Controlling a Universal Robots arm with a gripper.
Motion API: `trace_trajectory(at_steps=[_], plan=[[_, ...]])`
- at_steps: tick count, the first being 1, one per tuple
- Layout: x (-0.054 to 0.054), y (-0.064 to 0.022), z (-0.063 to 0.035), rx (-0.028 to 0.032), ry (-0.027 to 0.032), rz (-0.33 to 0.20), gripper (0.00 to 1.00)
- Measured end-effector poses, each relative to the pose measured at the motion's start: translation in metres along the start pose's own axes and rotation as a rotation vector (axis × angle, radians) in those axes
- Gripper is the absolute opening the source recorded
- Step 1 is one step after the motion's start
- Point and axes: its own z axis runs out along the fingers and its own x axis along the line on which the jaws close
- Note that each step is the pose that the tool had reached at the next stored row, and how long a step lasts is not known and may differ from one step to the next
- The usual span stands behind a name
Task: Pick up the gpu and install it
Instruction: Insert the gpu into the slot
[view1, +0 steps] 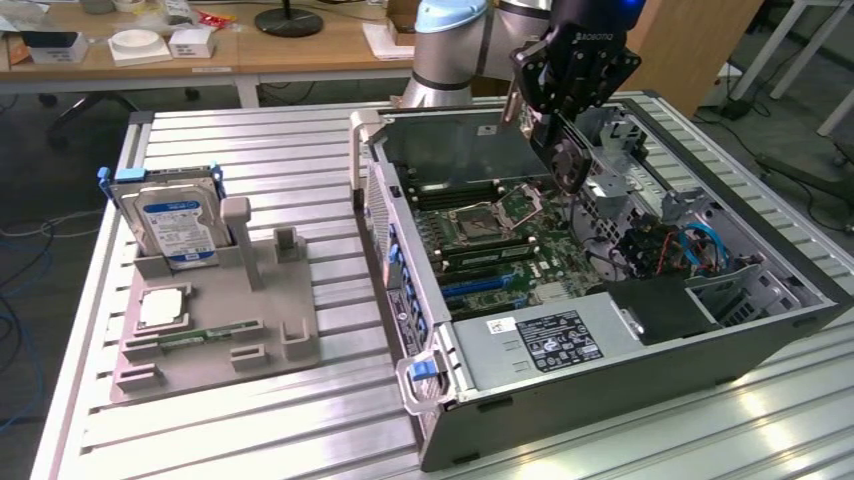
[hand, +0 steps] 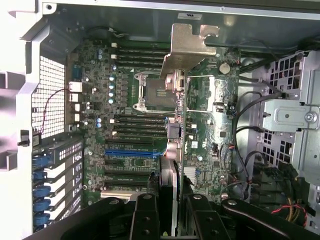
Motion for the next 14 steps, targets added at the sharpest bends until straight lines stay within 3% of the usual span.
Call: trace_trajectory(at_steps=[14], plan=[[0.0000,0.0000,0.0000,-0.0001,-0.0003,-0.023,0.27]])
